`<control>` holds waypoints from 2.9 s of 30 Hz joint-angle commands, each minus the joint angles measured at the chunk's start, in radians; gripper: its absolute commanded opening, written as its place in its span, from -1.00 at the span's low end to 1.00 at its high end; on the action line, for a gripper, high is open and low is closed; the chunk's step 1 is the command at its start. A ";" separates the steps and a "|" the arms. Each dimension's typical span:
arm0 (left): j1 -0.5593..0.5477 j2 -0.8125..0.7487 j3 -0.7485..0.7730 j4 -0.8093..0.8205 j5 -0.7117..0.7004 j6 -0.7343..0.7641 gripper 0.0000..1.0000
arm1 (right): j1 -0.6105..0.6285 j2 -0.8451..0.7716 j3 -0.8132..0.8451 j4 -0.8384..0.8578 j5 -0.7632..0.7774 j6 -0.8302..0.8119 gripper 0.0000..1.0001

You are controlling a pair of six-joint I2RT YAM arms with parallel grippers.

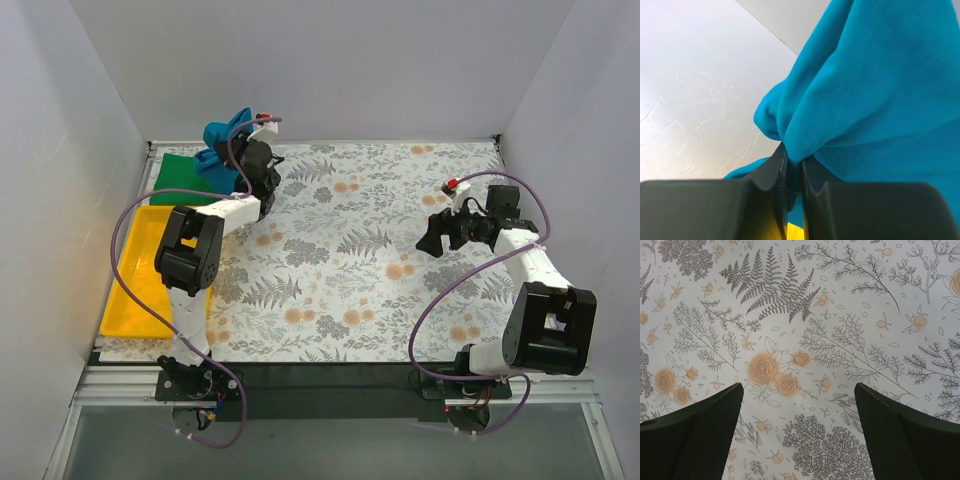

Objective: Fold and stack the t-shirts

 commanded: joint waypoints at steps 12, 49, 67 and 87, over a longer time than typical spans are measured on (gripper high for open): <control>0.112 0.078 0.154 -0.207 -0.010 -0.231 -1.00 | -0.028 0.009 0.011 -0.009 -0.053 -0.016 0.97; 0.172 -0.017 0.181 -0.278 -0.055 -0.345 -1.00 | -0.048 0.036 0.022 -0.034 -0.080 -0.030 0.97; 0.284 0.110 0.278 -0.500 -0.004 -0.569 -1.00 | -0.059 0.048 0.023 -0.040 -0.094 -0.033 0.96; 0.323 0.224 0.356 -0.571 0.021 -0.641 -1.00 | -0.077 0.075 0.025 -0.052 -0.105 -0.038 0.97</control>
